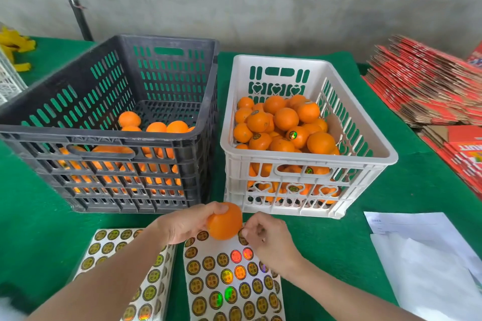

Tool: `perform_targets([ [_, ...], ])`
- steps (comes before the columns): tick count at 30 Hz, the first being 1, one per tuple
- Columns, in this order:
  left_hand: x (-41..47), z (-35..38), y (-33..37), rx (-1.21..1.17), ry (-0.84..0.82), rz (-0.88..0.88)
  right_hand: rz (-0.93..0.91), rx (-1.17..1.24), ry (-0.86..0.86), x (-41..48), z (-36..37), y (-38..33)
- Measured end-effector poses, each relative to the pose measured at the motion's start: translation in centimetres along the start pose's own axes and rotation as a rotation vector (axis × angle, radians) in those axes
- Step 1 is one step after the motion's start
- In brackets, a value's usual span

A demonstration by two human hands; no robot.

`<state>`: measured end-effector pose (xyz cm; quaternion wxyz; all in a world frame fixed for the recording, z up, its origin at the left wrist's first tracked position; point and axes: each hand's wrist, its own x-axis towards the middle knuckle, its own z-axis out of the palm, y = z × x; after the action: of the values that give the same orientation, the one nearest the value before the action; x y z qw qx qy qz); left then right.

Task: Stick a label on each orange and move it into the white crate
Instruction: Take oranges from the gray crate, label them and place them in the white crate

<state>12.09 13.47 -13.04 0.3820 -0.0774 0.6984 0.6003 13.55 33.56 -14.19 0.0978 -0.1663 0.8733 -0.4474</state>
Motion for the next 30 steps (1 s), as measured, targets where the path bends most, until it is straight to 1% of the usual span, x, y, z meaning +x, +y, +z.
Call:
perform_targets([
  [3, -0.8, 0.1, 0.2, 0.182, 0.030, 0.030, 0.187, 0.174, 0.060, 0.1, -1.3, 0.1],
  [4, -1.1, 0.1, 0.3, 0.212, 0.037, 0.067, 0.226, 0.237, 0.083, 0.2, -1.8, 0.0],
  [6, -1.6, 0.1, 0.1, 0.200, 0.058, 0.150, 0.266, 0.367, 0.111, 0.2, -2.8, -0.5],
  [7, -1.8, 0.2, -0.1, 0.149, 0.057, 0.198, 0.266, 0.423, 0.113, 0.2, -3.2, -1.0],
  [8, -1.9, 0.3, -0.4, 0.048, 0.041, 0.244, 0.248, 0.472, 0.109, 0.2, -3.6, -1.5],
  [10, -2.0, 0.9, -0.6, -0.259, 0.000, 0.300, 0.172, 0.532, 0.080, 0.1, -4.2, -2.8],
  [11, -2.0, 1.2, -0.5, -0.392, -0.020, 0.312, 0.133, 0.532, 0.056, 0.0, -4.4, -3.4],
  [13, -1.9, 1.8, -0.1, -0.558, -0.039, 0.325, 0.068, 0.494, 0.007, 0.2, -4.6, -4.6],
  [17, -2.0, 2.8, 0.8, -0.745, -0.063, 0.351, -0.039, 0.384, -0.044, 0.3, -4.8, -6.1],
  [22, -2.6, 3.3, 1.6, -0.825, -0.077, 0.434, -0.156, 0.241, -0.033, 0.2, -4.6, -6.7],
  [30, -3.2, 4.1, 2.5, -0.897, -0.103, 0.438, -0.178, 0.056, 0.007, 0.5, -4.4, -7.0],
])
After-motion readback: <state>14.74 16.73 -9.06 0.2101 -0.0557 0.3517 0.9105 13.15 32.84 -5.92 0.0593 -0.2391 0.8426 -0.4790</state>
